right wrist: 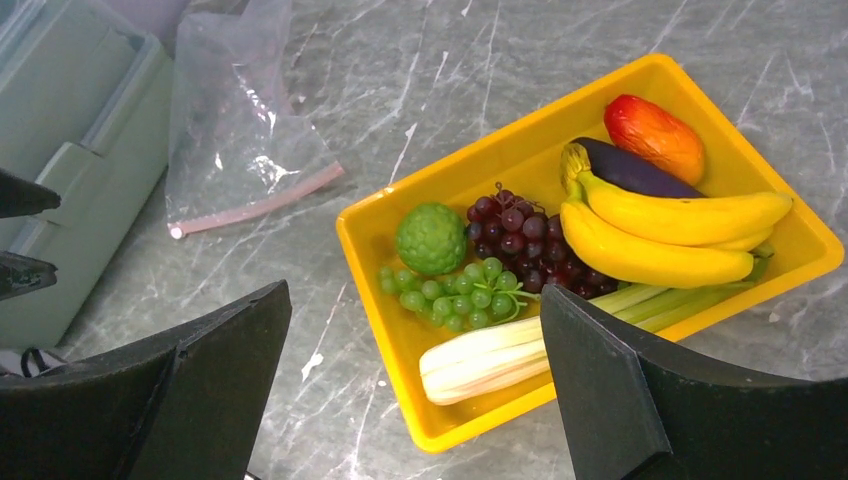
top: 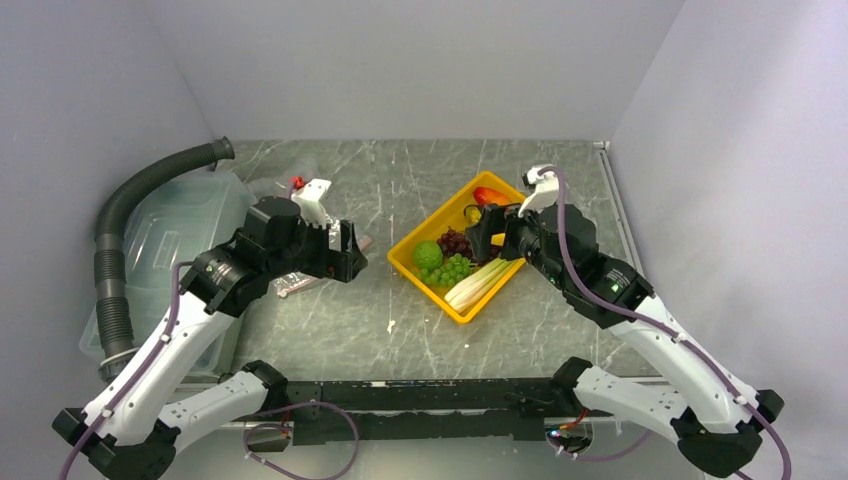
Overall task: Place the food in the zip-top bag and seal the zipper
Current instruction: Adjust the bin at the center of the board.
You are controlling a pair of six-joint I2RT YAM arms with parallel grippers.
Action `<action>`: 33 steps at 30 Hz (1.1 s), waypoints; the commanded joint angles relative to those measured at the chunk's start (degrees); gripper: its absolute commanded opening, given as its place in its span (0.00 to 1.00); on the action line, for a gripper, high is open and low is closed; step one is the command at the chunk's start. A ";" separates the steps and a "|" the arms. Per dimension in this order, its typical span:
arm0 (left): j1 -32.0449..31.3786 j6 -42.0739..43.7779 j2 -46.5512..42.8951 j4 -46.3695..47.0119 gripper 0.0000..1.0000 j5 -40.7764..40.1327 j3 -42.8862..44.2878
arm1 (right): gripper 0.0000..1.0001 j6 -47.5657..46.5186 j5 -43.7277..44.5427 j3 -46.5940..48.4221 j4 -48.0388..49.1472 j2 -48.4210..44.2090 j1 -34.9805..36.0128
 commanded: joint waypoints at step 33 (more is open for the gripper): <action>-0.10 -1.63 -5.04 2.06 0.99 1.95 -10.13 | 0.95 11.93 -0.77 5.60 8.66 28.16 4.02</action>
